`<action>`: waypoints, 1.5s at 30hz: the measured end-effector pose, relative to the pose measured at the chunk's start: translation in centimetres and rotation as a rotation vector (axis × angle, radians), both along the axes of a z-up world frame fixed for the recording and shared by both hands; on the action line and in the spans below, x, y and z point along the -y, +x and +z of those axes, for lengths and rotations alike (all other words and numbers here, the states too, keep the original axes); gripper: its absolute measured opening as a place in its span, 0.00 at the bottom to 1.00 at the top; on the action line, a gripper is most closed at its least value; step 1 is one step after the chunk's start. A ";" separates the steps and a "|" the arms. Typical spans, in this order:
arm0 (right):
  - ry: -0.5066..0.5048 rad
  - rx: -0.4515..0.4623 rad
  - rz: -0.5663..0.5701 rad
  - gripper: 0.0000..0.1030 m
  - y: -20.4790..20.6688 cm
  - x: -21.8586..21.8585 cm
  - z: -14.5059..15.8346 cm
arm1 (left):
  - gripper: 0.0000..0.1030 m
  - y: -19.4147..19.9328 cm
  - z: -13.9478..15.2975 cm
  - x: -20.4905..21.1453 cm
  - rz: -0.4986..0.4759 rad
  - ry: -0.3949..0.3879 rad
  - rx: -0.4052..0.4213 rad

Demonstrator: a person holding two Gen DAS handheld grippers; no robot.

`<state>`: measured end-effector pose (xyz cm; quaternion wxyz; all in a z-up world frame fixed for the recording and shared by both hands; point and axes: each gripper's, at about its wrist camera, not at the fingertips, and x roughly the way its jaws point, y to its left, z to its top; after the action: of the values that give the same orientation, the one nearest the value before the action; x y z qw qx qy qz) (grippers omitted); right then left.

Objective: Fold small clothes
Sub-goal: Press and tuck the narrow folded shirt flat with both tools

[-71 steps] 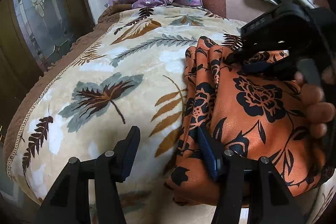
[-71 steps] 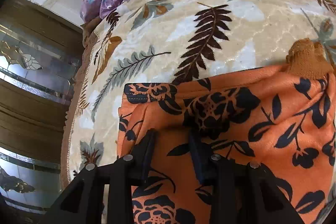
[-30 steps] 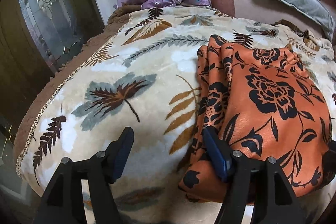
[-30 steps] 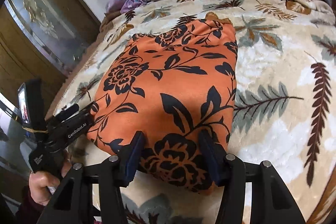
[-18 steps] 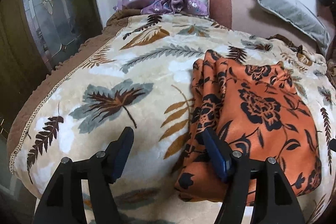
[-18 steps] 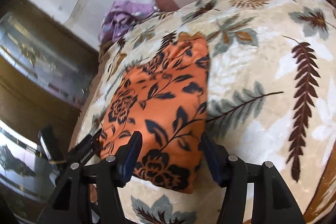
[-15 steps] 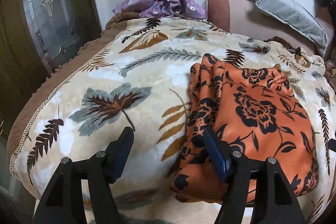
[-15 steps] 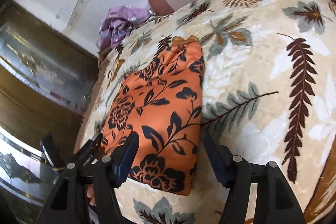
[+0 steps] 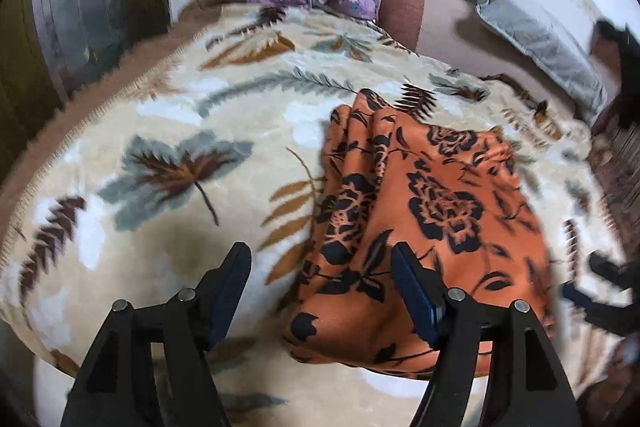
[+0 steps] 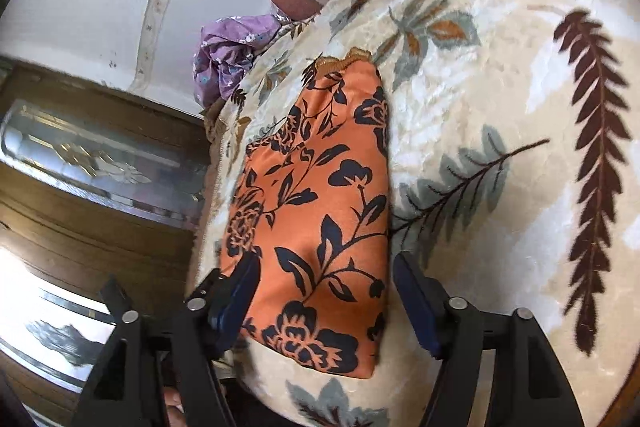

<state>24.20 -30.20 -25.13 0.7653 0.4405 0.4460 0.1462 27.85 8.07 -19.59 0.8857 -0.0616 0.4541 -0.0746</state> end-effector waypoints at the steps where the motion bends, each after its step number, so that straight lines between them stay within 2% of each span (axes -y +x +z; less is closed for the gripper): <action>1: 0.010 -0.006 -0.002 0.71 0.2 0.1 -0.3 | 0.77 0.3 0.1 -0.3 -0.006 -0.043 -0.022; 2: 0.012 -0.008 -0.004 0.71 0.3 0.2 -0.4 | 0.77 0.8 0.3 -0.6 -0.014 -0.086 -0.043; 4: 0.024 -0.022 -0.006 0.71 0.6 0.3 -0.9 | 0.79 1.3 0.7 -0.8 -0.020 -0.117 -0.048; 6: 0.057 -0.043 -0.004 0.71 0.9 0.2 -1.7 | 0.86 1.7 0.8 -0.8 -0.036 -0.130 -0.043; 9: 0.059 -0.071 -0.008 0.71 1.4 0.0 -2.6 | 0.86 2.4 -0.7 -0.3 -0.064 -0.127 -0.087; 13: 0.093 -0.105 -0.015 0.71 2.2 -0.1 -4.1 | 0.86 3.0 -3.8 0.5 -0.121 -0.171 -0.217; 18: 0.121 -0.088 -0.008 0.71 3.1 -0.5 -4.4 | 0.86 3.2 -4.5 0.7 -0.165 -0.235 -0.246; 21: 0.136 -0.072 0.014 0.73 4.3 -1.5 -4.5 | 0.86 3.3 -4.5 0.6 -0.171 -0.259 -0.238; 24: 0.107 -0.059 0.033 0.73 5.7 -2.7 -4.6 | 0.86 3.4 -4.5 0.5 -0.181 -0.268 -0.224; 29: 0.027 -0.005 0.078 0.72 7.3 -4.7 -4.3 | 0.73 3.4 -4.2 1.6 -0.205 -0.229 -0.181; 31: -0.027 0.020 0.083 0.67 7.4 -5.5 -3.9 | 0.64 3.2 -4.0 1.8 -0.210 -0.212 -0.160; 33: -0.097 0.040 0.081 0.54 7.2 -6.2 -3.4 | 0.57 2.8 -3.4 2.0 -0.228 -0.192 -0.125; 36: -0.165 0.092 0.080 0.43 6.5 -6.5 -2.0 | 0.46 2.1 -2.4 2.8 -0.265 -0.162 -0.066; 41: -0.270 0.198 0.058 0.41 4.7 -6.3 1.5 | 0.42 0.9 -0.9 4.6 -0.331 -0.165 -0.025; 45: -0.295 0.232 0.036 0.41 2.3 -4.3 3.3 | 0.42 -0.9 0.1 6.2 -0.382 -0.166 -0.001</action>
<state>26.52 -25.89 -21.84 0.8652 0.2958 0.3791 0.1425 26.96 1.82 -19.49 0.8470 -0.0472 0.4502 -0.2786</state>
